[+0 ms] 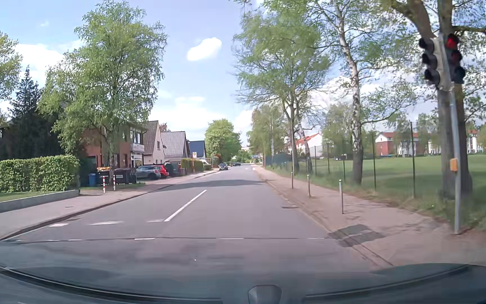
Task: Follow the waypoints while adhering to traffic rules and regulations
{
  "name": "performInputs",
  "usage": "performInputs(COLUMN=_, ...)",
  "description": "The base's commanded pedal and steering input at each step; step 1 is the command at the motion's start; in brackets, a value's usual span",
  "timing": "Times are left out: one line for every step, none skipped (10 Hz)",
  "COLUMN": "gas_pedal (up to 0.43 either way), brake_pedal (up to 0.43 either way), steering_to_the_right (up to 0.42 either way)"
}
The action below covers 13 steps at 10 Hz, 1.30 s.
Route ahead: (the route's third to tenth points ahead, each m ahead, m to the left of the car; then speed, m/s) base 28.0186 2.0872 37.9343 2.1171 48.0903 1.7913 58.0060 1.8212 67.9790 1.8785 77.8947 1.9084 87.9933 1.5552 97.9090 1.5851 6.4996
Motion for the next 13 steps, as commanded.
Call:
performInputs(gas_pedal=0.047, brake_pedal=0.0, steering_to_the_right=-0.001)
performInputs(gas_pedal=0.047, brake_pedal=0.0, steering_to_the_right=-0.001)
performInputs(gas_pedal=0.047, brake_pedal=0.0, steering_to_the_right=-0.001)
performInputs(gas_pedal=0.047, brake_pedal=0.0, steering_to_the_right=-0.001)
performInputs(gas_pedal=0.047, brake_pedal=0.0, steering_to_the_right=-0.001)
performInputs(gas_pedal=0.047, brake_pedal=0.0, steering_to_the_right=-0.001)
performInputs(gas_pedal=0.047, brake_pedal=0.0, steering_to_the_right=-0.002)
performInputs(gas_pedal=0.047, brake_pedal=0.0, steering_to_the_right=-0.004)
performInputs(gas_pedal=0.047, brake_pedal=0.0, steering_to_the_right=-0.005)
performInputs(gas_pedal=0.047, brake_pedal=0.0, steering_to_the_right=-0.005)
performInputs(gas_pedal=0.047, brake_pedal=0.0, steering_to_the_right=-0.005)
performInputs(gas_pedal=0.047, brake_pedal=0.0, steering_to_the_right=-0.005)
performInputs(gas_pedal=0.047, brake_pedal=0.0, steering_to_the_right=-0.005)
